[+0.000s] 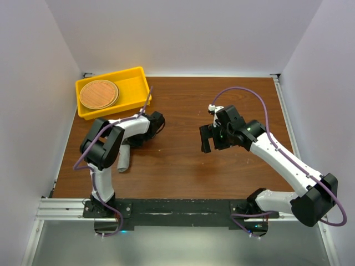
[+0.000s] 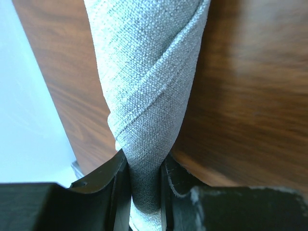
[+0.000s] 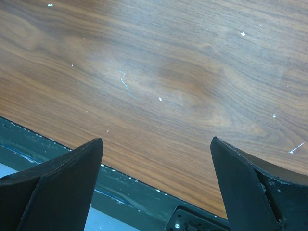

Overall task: Fold the napkin, place the utensils inside, and roll it up
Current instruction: Roll the napkin with the utensil

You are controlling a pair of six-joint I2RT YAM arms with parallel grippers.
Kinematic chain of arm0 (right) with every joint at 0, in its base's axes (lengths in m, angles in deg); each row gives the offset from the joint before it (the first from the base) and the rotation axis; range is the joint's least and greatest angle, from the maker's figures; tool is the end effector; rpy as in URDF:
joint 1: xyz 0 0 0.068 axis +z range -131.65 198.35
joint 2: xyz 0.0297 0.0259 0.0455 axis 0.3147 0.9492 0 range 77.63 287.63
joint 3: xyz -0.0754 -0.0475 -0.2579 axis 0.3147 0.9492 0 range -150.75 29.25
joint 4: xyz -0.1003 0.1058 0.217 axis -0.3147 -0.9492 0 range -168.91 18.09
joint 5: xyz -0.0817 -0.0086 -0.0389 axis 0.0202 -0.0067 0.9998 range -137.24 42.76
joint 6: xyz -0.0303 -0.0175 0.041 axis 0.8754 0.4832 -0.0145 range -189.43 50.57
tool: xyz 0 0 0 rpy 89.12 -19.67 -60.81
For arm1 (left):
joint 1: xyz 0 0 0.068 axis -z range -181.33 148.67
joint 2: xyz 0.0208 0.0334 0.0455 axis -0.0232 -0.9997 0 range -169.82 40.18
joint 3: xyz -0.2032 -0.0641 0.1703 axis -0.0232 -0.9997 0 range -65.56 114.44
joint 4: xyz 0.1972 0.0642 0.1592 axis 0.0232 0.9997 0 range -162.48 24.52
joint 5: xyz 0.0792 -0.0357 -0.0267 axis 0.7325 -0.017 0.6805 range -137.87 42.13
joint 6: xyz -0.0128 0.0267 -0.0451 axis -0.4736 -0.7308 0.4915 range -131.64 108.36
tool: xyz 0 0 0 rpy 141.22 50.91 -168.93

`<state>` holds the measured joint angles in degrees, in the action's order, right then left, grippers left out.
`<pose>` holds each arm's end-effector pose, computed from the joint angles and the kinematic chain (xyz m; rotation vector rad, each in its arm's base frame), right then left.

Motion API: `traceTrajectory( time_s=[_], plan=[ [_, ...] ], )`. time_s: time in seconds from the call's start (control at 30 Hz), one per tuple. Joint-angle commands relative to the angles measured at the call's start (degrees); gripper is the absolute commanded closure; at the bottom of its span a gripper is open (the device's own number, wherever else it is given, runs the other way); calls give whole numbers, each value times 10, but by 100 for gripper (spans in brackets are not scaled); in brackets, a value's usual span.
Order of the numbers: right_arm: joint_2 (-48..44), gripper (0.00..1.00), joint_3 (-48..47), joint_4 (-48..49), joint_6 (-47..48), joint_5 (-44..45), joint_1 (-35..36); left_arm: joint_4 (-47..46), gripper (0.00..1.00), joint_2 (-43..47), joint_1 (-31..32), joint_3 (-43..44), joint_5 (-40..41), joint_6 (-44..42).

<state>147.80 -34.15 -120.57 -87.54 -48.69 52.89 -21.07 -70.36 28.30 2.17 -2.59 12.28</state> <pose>0.1996 0.1386 0.3023 -0.3797 2.5571 0.3861 0.2956 -0.1391 0.1393 0.1734 2.6551 1.0350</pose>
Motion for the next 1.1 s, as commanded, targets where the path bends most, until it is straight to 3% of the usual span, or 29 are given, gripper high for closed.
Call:
traceTrajectory(
  time_s=[0.0, 0.13, 0.33, 0.73, 1.07],
  plan=[
    [8, 2, -5, 14, 9, -7, -1, -46, 75, 13, 1, 3, 12, -54],
    [8, 2, -5, 14, 6, -7, -2, -46, 61, 22, 1, 10, -23, -56],
    [8, 2, -2, 14, 5, -1, -1, -43, 50, 44, 2, 17, -66, -57],
    [15, 2, -1, 16, 3, -6, -2, -16, 38, 77, -1, 51, -106, -50],
    [17, 2, -5, 14, 3, -7, -1, -12, 38, 133, -2, 75, -155, -41]
  ],
)
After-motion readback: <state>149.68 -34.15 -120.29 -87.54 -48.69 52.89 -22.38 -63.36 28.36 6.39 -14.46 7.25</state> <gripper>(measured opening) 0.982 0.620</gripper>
